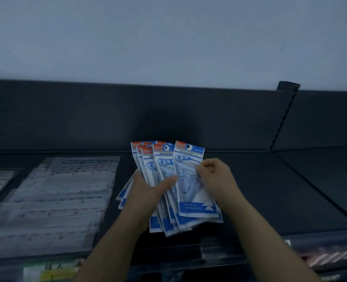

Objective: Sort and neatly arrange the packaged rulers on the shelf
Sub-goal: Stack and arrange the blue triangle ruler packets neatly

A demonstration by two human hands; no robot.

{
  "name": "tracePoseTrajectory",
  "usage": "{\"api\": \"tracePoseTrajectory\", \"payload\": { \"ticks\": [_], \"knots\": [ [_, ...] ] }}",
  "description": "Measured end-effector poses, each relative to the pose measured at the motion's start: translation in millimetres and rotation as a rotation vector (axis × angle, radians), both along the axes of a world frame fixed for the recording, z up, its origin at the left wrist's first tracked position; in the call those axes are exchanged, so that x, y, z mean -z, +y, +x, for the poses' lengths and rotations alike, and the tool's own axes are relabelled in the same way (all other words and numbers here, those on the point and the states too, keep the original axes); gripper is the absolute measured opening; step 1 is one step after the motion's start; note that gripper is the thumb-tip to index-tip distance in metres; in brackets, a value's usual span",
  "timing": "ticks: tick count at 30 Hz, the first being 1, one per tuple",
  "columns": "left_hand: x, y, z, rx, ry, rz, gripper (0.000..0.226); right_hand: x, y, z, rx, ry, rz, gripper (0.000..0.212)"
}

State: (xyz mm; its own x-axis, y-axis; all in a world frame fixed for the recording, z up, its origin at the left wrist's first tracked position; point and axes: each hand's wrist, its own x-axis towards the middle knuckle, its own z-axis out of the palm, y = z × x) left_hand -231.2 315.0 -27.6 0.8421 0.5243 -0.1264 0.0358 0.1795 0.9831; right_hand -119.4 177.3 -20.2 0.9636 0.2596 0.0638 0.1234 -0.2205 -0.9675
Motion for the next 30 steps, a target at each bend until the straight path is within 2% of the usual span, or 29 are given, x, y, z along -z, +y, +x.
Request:
{"api": "tracePoseTrajectory", "payload": {
  "ticks": [3,4,6,8,10,12,15,18,24,26,30],
  "knots": [
    [0.8,-3.9,-2.2,-0.032,-0.007,0.059,0.071,2.6,-0.9,0.7,-0.058,0.014,0.040,0.017],
    [1.2,-0.9,-3.8,-0.059,-0.002,0.078,0.066,5.0,-5.0,6.3,-0.039,-0.006,-0.020,0.026],
    [1.3,9.4,-7.0,-0.118,0.001,0.118,0.064,13.0,-15.8,19.7,0.021,-0.112,-0.349,0.050],
    [0.6,17.3,-10.0,-0.154,0.003,0.137,0.064,21.8,-20.7,24.7,-0.050,-0.144,-0.735,0.079],
    [0.0,20.9,-11.9,-0.163,0.000,0.140,0.063,28.0,-20.2,23.0,-0.146,-0.111,-0.926,0.103],
    [1.3,23.4,-11.8,-0.156,0.001,0.134,0.064,29.2,-22.1,26.2,-0.136,-0.110,-0.989,0.107],
    [4.0,26.1,-11.9,-0.144,0.018,0.120,0.066,25.5,-31.8,33.3,0.003,-0.107,-0.968,0.098],
    [5.4,26.8,-10.4,-0.146,0.026,0.126,0.068,13.4,-35.0,34.5,0.008,-0.048,-0.915,0.085],
    [3.7,24.9,-8.3,-0.132,0.028,0.149,0.069,-5.1,-35.2,34.4,-0.009,0.072,-0.876,0.086],
    [4.8,23.6,-9.0,-0.123,0.018,0.143,0.066,-0.5,-37.5,34.7,0.006,0.077,-0.777,0.090],
    [6.4,21.1,-8.6,-0.096,0.018,0.126,0.064,20.7,-41.1,30.8,0.079,0.006,-0.388,0.086]
  ]
}}
